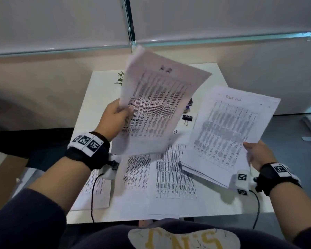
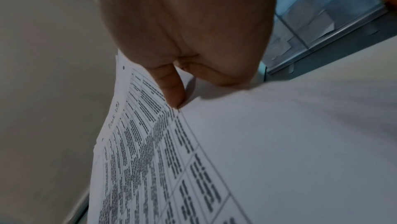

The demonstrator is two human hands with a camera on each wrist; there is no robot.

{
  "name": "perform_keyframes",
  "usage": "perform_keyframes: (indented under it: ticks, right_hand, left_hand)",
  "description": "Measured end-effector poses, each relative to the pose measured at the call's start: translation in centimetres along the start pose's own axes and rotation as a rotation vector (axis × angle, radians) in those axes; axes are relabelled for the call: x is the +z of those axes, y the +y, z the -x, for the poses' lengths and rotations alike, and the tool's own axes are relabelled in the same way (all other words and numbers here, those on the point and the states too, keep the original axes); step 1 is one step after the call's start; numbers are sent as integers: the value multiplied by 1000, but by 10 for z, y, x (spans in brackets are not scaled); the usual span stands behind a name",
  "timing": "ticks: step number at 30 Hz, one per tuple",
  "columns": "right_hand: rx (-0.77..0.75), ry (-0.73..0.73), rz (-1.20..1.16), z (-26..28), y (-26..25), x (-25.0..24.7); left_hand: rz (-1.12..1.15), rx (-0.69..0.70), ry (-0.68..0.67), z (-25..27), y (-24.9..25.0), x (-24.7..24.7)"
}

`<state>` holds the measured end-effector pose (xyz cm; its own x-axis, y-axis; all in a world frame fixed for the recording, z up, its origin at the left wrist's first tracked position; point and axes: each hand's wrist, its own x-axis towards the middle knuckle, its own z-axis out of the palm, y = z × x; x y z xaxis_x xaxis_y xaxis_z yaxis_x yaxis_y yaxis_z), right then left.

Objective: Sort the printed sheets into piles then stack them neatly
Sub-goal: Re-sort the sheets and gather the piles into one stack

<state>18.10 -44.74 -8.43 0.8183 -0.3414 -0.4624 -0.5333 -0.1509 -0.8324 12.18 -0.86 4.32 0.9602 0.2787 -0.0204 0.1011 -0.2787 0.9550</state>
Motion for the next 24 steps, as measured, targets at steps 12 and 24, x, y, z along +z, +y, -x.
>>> perform_keyframes:
  ticks: [12, 24]
  right_hand:
    - [-34, -419, -60, 66, -29, 105]
    - [-103, -558, 97, 76, -17, 113]
  left_hand:
    - [41, -337, -85, 26, -53, 61]
    - [79, -410, -32, 33, -82, 86]
